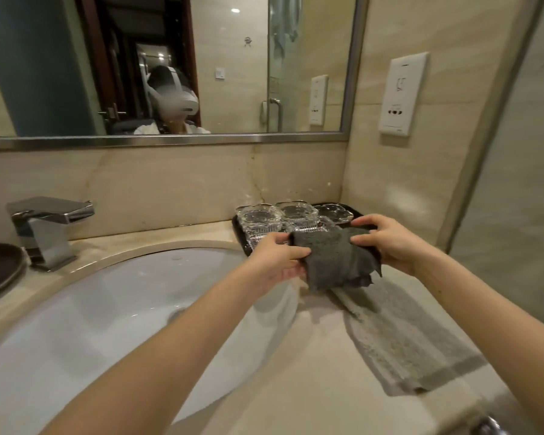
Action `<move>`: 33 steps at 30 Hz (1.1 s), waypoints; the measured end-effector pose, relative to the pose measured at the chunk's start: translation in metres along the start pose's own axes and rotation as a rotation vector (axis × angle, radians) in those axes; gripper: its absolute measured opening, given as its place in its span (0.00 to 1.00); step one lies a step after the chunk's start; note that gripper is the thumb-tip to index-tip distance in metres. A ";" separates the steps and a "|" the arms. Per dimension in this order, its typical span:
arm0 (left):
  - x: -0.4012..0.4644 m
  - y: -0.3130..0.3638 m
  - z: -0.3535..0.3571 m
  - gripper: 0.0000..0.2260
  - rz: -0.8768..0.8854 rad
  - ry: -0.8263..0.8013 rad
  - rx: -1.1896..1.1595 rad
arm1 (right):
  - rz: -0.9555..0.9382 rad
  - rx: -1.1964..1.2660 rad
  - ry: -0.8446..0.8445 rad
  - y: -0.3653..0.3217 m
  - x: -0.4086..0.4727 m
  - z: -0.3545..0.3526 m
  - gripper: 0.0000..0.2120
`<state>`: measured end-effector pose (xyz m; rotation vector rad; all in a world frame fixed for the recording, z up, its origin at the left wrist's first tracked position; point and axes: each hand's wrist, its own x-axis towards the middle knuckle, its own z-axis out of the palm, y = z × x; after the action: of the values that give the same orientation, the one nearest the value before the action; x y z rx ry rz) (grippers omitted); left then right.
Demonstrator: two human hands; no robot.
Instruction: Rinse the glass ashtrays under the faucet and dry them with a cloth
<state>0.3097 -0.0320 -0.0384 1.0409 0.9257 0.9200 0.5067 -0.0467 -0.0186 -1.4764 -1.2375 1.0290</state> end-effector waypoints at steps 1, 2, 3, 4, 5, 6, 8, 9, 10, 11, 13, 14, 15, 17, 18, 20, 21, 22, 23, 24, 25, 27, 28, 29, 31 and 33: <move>0.006 -0.003 0.010 0.22 -0.033 -0.024 -0.032 | 0.008 -0.027 0.014 0.003 0.000 -0.008 0.13; 0.010 -0.005 0.018 0.22 -0.070 -0.040 -0.056 | 0.016 -0.040 0.017 0.007 0.001 -0.015 0.11; 0.013 -0.009 0.025 0.21 -0.107 -0.044 -0.073 | 0.024 -0.036 0.012 0.011 0.003 -0.020 0.10; 0.016 -0.012 0.030 0.18 -0.138 -0.037 -0.086 | 0.025 -0.026 0.000 0.016 0.005 -0.023 0.11; 0.019 -0.015 0.034 0.14 -0.161 -0.033 -0.103 | 0.016 -0.022 -0.011 0.019 0.006 -0.025 0.13; 0.021 -0.017 0.038 0.09 -0.179 -0.028 -0.124 | 0.002 -0.027 -0.019 0.022 0.008 -0.026 0.14; 0.024 -0.018 0.040 0.07 -0.189 -0.036 -0.159 | -0.033 -0.022 -0.024 0.025 0.009 -0.028 0.15; 0.027 -0.019 0.040 0.11 -0.176 -0.025 -0.161 | -0.042 -0.004 -0.028 0.027 0.010 -0.030 0.15; 0.028 -0.020 0.040 0.14 -0.165 -0.008 -0.147 | -0.042 0.009 -0.037 0.029 0.011 -0.031 0.15; 0.028 -0.022 0.040 0.16 -0.159 0.008 -0.107 | -0.048 -0.013 -0.045 0.032 0.012 -0.031 0.15; 0.027 -0.029 0.039 0.16 -0.121 0.083 0.112 | -0.095 -0.259 -0.035 0.041 0.016 -0.028 0.15; 0.026 -0.033 0.038 0.17 -0.092 0.120 0.283 | -0.133 -0.457 -0.032 0.045 0.017 -0.025 0.15; 0.026 -0.038 0.035 0.18 -0.056 0.132 0.455 | -0.162 -0.640 -0.039 0.050 0.019 -0.023 0.15; 0.028 -0.044 0.029 0.19 0.036 0.145 0.703 | -0.180 -0.888 -0.013 0.058 0.021 -0.020 0.16; 0.029 -0.046 0.027 0.19 0.084 0.164 0.792 | -0.189 -0.966 0.017 0.060 0.020 -0.019 0.16; 0.031 -0.048 0.023 0.22 0.155 0.214 0.959 | -0.274 -1.074 0.096 0.061 0.018 -0.016 0.15; 0.032 -0.049 0.021 0.24 0.204 0.228 1.013 | -0.337 -1.089 0.124 0.061 0.017 -0.012 0.15; 0.032 -0.051 0.020 0.25 0.276 0.232 1.034 | -0.387 -1.081 0.126 0.061 0.014 -0.008 0.17; 0.030 -0.053 0.019 0.24 0.378 0.225 1.058 | -0.402 -1.066 0.087 0.061 0.012 -0.002 0.20; 0.028 -0.053 0.018 0.24 0.478 0.204 1.101 | -0.369 -1.071 0.014 0.063 0.009 0.003 0.22; 0.026 -0.053 0.017 0.24 0.541 0.164 1.167 | -0.312 -1.113 -0.066 0.066 0.007 0.007 0.25; 0.021 -0.054 0.017 0.27 0.504 0.051 1.298 | -0.214 -1.244 -0.175 0.073 0.003 0.011 0.27; 0.020 -0.055 0.018 0.29 0.430 0.004 1.361 | -0.192 -1.277 -0.193 0.075 0.002 0.011 0.27; 0.021 -0.057 0.017 0.31 0.356 -0.031 1.428 | -0.176 -1.291 -0.204 0.076 0.002 0.011 0.27; 0.020 -0.060 0.017 0.34 0.287 -0.065 1.526 | -0.161 -1.270 -0.216 0.076 0.002 0.011 0.27; 0.020 -0.062 0.016 0.34 0.274 -0.079 1.578 | -0.144 -1.262 -0.232 0.074 0.003 0.010 0.27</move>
<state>0.3419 -0.0331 -0.0970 2.5390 1.4570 0.1757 0.5132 -0.0476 -0.0928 -2.1239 -2.3341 0.2282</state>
